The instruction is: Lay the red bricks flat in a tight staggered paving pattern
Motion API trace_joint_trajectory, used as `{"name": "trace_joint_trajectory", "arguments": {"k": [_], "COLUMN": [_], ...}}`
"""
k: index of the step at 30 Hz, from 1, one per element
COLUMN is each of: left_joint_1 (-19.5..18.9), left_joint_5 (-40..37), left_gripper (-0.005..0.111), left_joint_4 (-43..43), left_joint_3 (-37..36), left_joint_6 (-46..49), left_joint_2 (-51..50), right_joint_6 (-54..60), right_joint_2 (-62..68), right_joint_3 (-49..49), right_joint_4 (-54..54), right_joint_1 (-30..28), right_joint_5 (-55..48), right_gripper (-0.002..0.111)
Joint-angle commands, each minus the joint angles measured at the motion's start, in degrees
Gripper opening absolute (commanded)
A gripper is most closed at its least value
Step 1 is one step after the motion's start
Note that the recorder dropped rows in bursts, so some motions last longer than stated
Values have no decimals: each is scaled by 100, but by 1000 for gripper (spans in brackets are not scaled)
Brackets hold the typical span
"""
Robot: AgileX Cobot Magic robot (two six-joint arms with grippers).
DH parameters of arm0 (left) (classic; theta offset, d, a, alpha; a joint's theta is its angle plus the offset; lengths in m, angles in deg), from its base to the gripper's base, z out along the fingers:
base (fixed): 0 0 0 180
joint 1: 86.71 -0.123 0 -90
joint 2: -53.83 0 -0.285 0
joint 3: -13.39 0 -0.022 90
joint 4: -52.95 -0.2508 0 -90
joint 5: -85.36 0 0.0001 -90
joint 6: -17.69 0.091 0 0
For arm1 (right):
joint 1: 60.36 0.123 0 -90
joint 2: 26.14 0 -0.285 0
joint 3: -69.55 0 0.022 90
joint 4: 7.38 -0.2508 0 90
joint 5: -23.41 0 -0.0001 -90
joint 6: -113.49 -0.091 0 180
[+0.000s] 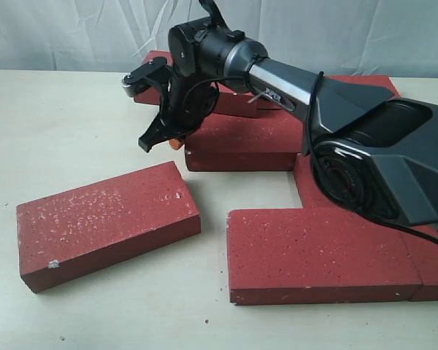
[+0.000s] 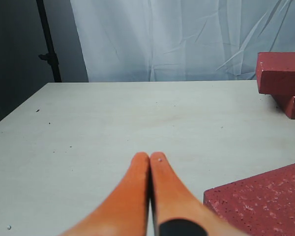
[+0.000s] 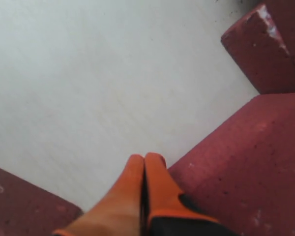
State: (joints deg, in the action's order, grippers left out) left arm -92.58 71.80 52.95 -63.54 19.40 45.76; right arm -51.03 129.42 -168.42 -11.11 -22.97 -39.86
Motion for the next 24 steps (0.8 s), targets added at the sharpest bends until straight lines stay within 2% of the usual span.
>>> {"name": "trace_joint_trajectory", "arguments": {"k": [1, 24], "left_joint_1": [23, 23], "left_joint_5": [29, 29], "left_gripper": [0, 0], "left_joint_4": [-30, -30], "left_joint_3": [-28, -28], "left_joint_6": [-24, -24], "left_joint_2": [29, 29], "right_joint_6": [18, -4], "right_joint_2": [-83, -93], "right_joint_3": [8, 8], "right_joint_4": [50, 83], "right_joint_1": [-71, -389], "right_joint_5": [-153, -635], "right_gripper": [-1, -1]}}
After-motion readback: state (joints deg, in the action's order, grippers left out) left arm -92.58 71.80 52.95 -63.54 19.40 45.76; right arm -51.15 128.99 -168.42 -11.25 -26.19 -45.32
